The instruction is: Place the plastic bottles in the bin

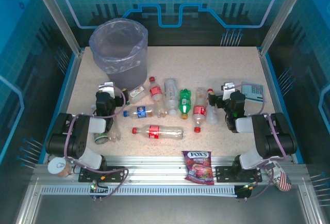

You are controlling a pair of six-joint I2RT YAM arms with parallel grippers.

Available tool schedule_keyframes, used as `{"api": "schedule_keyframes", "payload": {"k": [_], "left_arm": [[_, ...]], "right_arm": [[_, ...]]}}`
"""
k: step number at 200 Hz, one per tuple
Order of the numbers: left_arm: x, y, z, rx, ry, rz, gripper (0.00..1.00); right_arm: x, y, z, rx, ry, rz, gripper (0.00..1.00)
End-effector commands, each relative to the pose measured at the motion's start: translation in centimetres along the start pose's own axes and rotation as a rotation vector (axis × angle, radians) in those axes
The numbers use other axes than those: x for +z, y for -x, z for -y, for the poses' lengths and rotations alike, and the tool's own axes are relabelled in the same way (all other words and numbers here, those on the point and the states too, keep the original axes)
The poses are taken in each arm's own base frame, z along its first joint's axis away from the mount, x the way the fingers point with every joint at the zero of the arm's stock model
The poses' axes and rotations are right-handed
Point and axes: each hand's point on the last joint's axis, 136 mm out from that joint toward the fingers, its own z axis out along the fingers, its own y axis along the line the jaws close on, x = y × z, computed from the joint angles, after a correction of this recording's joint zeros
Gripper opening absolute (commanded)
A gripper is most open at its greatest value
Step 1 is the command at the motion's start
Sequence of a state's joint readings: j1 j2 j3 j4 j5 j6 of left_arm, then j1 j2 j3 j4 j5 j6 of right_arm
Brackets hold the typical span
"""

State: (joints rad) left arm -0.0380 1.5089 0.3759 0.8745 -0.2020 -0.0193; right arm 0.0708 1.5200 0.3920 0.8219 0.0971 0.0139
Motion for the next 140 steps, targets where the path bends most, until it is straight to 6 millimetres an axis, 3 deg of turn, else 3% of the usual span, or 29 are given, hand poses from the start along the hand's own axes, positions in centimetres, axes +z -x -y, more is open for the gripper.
{"api": "schedule_keyframes", "payload": {"k": [1,22,40,77,98,140], "left_arm": [[-1.7,2.4,-0.6,0.006,0.022,0.035,0.99],[-3.8,3.2,-1.5,0.007,0.072,0.01,0.99],[-6.0,3.4,-2.5,-0.036,0.118,-0.024,0.99],[-11.3,3.0,-3.8,-0.338,0.193,-0.11,0.99],[-14.2,3.0,-2.3,-0.472,0.118,-0.171,0.98],[-18.0,4.8,4.1,-0.606,-0.226,-0.318,0.96]], "right_arm": [[-0.5,3.2,1.0,0.006,-0.029,0.029,1.0],[-1.3,3.6,1.3,0.043,-0.045,-0.049,1.0],[-2.5,2.9,1.9,0.115,-0.089,-0.212,1.0],[-6.6,2.6,0.9,0.206,-0.09,-0.483,1.0],[-9.2,2.1,-0.2,0.198,-0.083,-0.618,1.0],[-11.6,-0.7,-3.0,0.143,-0.006,-0.824,0.97]]}}
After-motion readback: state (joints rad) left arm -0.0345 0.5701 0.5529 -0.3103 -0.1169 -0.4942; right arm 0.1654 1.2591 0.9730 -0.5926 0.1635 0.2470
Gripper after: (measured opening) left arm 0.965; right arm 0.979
